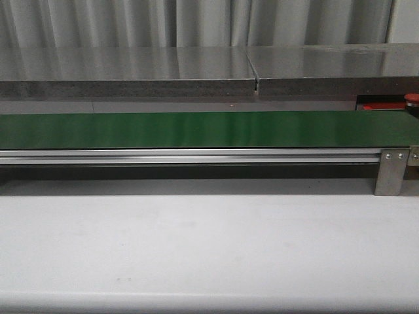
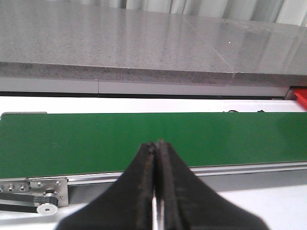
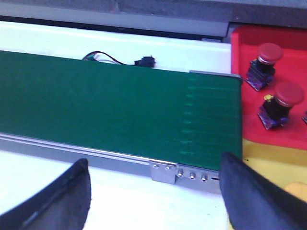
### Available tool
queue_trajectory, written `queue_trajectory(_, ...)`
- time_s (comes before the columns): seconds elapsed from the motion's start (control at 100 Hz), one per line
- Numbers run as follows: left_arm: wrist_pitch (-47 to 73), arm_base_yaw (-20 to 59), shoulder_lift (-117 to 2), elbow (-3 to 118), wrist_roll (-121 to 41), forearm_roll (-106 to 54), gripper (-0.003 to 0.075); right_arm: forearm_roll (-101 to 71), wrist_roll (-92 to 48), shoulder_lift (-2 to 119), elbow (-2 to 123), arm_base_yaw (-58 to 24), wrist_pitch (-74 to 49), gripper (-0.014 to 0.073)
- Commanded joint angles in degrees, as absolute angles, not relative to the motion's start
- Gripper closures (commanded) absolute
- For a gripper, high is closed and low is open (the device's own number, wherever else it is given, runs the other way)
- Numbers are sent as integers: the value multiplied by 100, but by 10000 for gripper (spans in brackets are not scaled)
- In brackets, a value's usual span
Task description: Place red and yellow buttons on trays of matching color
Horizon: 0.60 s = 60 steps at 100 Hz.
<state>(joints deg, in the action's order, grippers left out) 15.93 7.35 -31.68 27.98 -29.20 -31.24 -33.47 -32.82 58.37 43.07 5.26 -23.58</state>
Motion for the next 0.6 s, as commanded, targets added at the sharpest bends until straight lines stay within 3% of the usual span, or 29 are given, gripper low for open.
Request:
queue_trajectory(0.0, 1212, 768, -3175, 2958, -2912, -3233, 739, -3372, -3366, 5546, 4511, 365, -2074, 42)
queue_trajectory(0.12, 1212, 768, -3175, 2958, -2912, -3233, 739, -3327, -3366, 5219, 4511, 342, -2164, 85)
queue_trajectory(0.22, 1212, 768, -3175, 2958, -2912, -3233, 739, -3274, -3366, 4983, 4511, 342, -2270, 200)
queue_trajectory(0.47, 1212, 768, -3175, 2958, -2912, -3233, 739, -3274, -3366, 4876, 4511, 342, -2543, 706)
queue_trajectory(0.59, 1212, 768, -3175, 2958, -2912, -3233, 739, -3274, -3366, 4880, 4511, 342, -2492, 711)
